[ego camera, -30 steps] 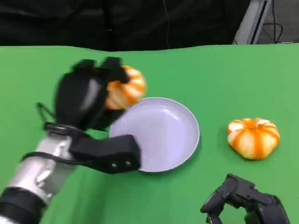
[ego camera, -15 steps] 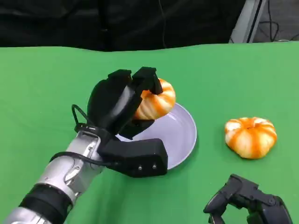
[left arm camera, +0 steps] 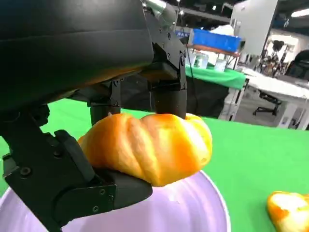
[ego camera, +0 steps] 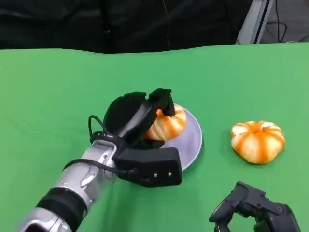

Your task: Grasp the bread from the table and place it into the plate.

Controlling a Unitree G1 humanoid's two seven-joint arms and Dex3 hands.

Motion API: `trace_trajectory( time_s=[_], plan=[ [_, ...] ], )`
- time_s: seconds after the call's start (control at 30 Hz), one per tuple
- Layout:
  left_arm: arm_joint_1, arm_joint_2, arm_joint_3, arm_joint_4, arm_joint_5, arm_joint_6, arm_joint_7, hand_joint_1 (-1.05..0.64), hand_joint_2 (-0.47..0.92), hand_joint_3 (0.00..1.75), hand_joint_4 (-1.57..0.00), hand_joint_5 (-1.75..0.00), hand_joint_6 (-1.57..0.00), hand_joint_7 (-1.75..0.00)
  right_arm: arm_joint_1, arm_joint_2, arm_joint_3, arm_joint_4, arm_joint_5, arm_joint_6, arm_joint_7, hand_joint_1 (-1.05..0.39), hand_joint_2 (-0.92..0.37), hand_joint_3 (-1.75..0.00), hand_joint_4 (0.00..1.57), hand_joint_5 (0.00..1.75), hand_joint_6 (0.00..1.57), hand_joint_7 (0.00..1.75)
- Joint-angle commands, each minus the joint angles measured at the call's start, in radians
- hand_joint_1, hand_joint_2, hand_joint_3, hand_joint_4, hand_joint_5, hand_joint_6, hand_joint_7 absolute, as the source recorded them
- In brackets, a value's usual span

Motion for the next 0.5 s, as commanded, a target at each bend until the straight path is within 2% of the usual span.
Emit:
trace_trajectory(
  time_s=[0.03, 0.07, 0.1, 0.13, 0.17, 0.2, 0.23, 0.3, 0.37, 0.5],
  plan=[
    [-0.021, 0.005, 0.000, 0.001, -0.008, 0.037, -0.053, -0.22, 0.55, 0.84, -0.74, -1.75, -0.81, -1.07, 0.003, -0.001, 0.000, -0.009, 0.007, -0.003, -0.002, -0.09, -0.36, -1.26, 0.70, 1.61, 0.77, 1.34],
    [-0.025, 0.010, -0.013, -0.011, 0.004, 0.082, -0.117, -0.22, 0.56, 0.83, -0.74, -1.75, -0.82, -1.05, 0.003, -0.002, -0.001, -0.009, -0.001, -0.006, -0.005, -0.09, -0.36, -1.26, 0.70, 1.61, 0.77, 1.34],
    [-0.027, 0.015, -0.024, -0.022, 0.016, 0.121, -0.168, -0.33, 0.70, 0.57, -0.47, -1.21, -0.57, -0.71, 0.003, -0.002, -0.002, -0.009, -0.006, -0.008, -0.008, -0.09, -0.36, -1.26, 0.70, 1.61, 0.77, 1.34],
    [-0.028, 0.018, -0.032, -0.033, 0.024, 0.151, -0.206, -0.42, 0.83, 0.33, -0.36, -0.70, -0.46, -0.34, 0.004, -0.002, -0.003, -0.010, -0.010, -0.009, -0.009, -0.09, -0.36, -1.26, 0.70, 1.61, 0.77, 1.34],
    [-0.027, 0.020, -0.036, -0.045, 0.029, 0.171, -0.230, -0.45, 0.87, 0.25, -0.33, -0.51, -0.44, -0.20, 0.004, -0.002, -0.003, -0.010, -0.012, -0.010, -0.011, -0.09, -0.36, -1.26, 0.70, 1.61, 0.77, 1.34],
    [-0.024, 0.022, -0.045, -0.056, 0.044, 0.204, -0.252, -0.46, 0.90, 0.21, -0.31, -0.41, -0.42, -0.13, 0.004, -0.002, -0.002, -0.009, -0.010, -0.010, -0.010, -0.09, -0.36, -1.26, 0.70, 1.61, 0.77, 1.34],
    [-0.021, 0.023, -0.052, -0.067, 0.054, 0.230, -0.270, -0.64, 0.91, 0.28, -0.13, -0.25, -0.25, -0.06, 0.004, -0.002, -0.002, -0.009, -0.009, -0.011, -0.010, -0.09, -0.36, -1.26, 0.70, 1.61, 0.77, 1.34],
    [-0.014, 0.027, -0.060, -0.088, 0.062, 0.267, -0.299, -0.73, 0.92, 0.32, -0.03, -0.16, -0.16, -0.02, 0.004, -0.002, -0.001, -0.008, -0.008, -0.009, -0.010, -0.09, -0.36, -1.27, 0.70, 1.61, 0.77, 1.34],
    [-0.007, 0.034, -0.060, -0.114, 0.058, 0.289, -0.335, -0.85, 0.92, 0.41, -0.01, -0.03, -0.07, -0.01, 0.004, -0.002, -0.001, -0.008, -0.007, -0.008, -0.009, -0.10, -0.36, -1.26, 0.70, 1.61, 0.77, 1.34],
    [0.014, 0.057, -0.042, -0.177, 0.030, 0.295, -0.394, -0.98, 0.92, 0.53, 0.00, 0.00, 0.00, 0.00, 0.002, -0.003, -0.002, -0.006, -0.007, -0.008, -0.009, -0.11, -0.37, -1.25, 0.70, 1.61, 0.77, 1.34]
  ],
)
